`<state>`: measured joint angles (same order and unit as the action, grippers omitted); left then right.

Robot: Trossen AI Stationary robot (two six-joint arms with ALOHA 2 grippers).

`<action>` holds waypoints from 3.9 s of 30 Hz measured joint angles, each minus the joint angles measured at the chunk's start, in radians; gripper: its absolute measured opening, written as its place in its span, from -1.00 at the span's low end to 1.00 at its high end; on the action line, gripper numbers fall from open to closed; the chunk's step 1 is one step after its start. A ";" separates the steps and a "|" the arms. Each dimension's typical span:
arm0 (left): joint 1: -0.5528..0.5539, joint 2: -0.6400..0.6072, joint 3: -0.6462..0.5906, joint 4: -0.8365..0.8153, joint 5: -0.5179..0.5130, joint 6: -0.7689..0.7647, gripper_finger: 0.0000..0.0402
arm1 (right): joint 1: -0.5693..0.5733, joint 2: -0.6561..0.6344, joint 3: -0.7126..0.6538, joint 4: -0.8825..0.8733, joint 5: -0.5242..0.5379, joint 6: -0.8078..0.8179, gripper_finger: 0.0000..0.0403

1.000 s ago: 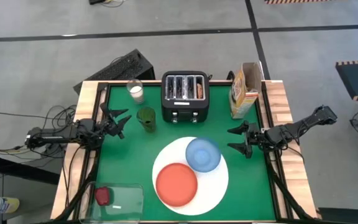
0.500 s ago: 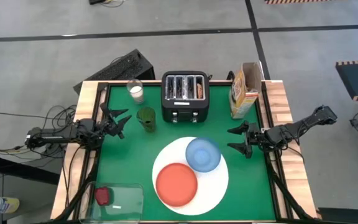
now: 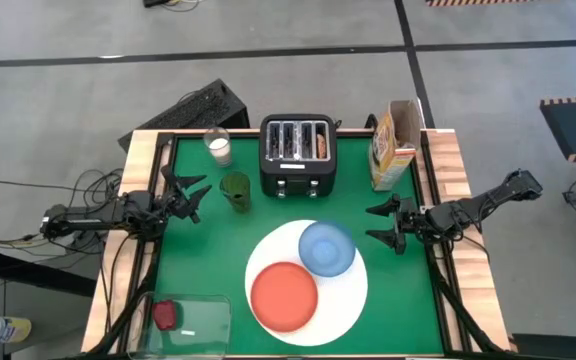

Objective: Arrange a breakfast setting

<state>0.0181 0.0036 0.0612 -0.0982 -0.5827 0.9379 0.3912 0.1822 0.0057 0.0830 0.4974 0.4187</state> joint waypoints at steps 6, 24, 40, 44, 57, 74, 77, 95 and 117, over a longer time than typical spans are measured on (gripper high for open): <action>0.000 0.000 0.000 0.000 0.000 0.000 -0.22 | 0.000 0.000 0.000 0.000 0.000 0.000 0.99; 0.000 0.000 0.000 0.000 0.000 0.000 -0.22 | 0.000 0.000 0.000 0.000 0.000 0.000 0.99; 0.000 0.000 0.000 0.000 -0.002 0.022 -0.22 | 0.000 0.000 0.000 0.000 0.000 0.000 0.99; 0.000 0.000 0.000 0.000 -0.002 0.002 -0.22 | 0.000 0.000 0.000 0.000 0.000 0.000 0.99; 0.000 0.000 -0.004 0.034 -0.088 -0.230 -0.22 | 0.000 0.000 0.000 0.000 0.000 0.000 0.99; 0.000 0.001 0.159 0.224 -0.147 -0.615 -0.22 | 0.000 0.000 0.000 0.000 0.000 0.000 0.99; 0.000 0.000 0.183 0.224 -0.195 -0.800 -0.22 | 0.000 0.000 0.000 0.000 0.000 0.000 0.99; 0.000 0.009 0.204 0.257 0.139 -1.178 -0.22 | 0.000 0.000 0.000 0.000 0.000 0.000 0.99; 0.000 0.031 0.206 0.299 0.171 -1.287 -0.22 | 0.000 0.000 0.000 0.000 0.000 0.000 0.99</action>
<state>0.0181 0.0345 0.2668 0.2005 -0.4113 -0.3492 0.3908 0.1823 0.0057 0.0830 0.4976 0.4187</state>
